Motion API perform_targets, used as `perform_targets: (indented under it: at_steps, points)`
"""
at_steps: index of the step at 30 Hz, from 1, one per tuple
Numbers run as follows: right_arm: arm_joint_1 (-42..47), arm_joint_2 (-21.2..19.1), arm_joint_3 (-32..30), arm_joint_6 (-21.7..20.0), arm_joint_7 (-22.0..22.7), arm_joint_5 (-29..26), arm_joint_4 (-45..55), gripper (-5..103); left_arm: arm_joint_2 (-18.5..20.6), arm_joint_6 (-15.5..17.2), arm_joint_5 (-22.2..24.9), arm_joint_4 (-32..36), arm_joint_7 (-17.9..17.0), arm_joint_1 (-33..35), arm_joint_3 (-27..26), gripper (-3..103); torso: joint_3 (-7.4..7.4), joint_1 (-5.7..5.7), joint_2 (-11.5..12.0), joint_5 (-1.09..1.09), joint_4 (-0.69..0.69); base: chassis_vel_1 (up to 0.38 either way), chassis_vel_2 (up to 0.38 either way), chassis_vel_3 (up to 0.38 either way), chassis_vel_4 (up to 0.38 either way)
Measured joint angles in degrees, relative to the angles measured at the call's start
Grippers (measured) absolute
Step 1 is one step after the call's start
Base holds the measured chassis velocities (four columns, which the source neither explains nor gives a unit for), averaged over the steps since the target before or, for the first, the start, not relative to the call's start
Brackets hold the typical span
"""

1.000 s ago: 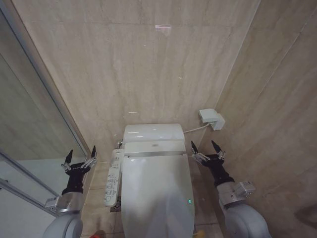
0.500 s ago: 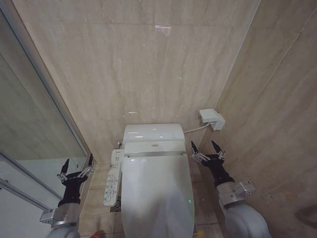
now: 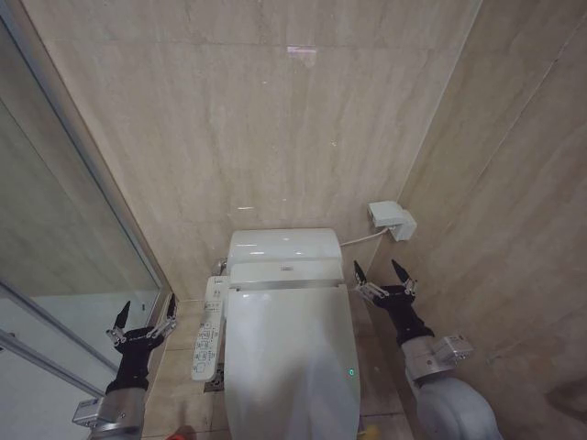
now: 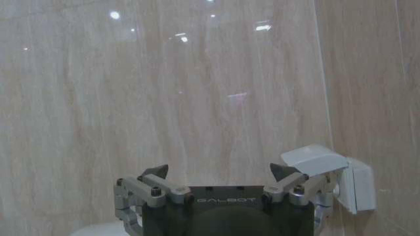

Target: Open the toilet lid, clean the toilet bowl with a toilet brush, close the toilet lid, and flush.

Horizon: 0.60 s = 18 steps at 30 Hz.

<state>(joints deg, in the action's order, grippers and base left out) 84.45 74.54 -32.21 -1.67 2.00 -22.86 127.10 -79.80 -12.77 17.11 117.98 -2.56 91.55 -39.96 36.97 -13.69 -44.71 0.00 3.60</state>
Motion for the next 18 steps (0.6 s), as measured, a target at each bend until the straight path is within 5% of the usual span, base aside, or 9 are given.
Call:
perform_targets:
  at_steps: [18]
  points:
    - [0.0, 0.0, 0.0, 0.0, 0.0, 0.0, 0.0, 100, 1.23, -1.48, 0.51, 1.02, 0.74, 0.6, 2.51, 100, 0.0, 0.0, 0.0, 0.0, 0.01, 0.0, 0.0, 0.0, 0.0]
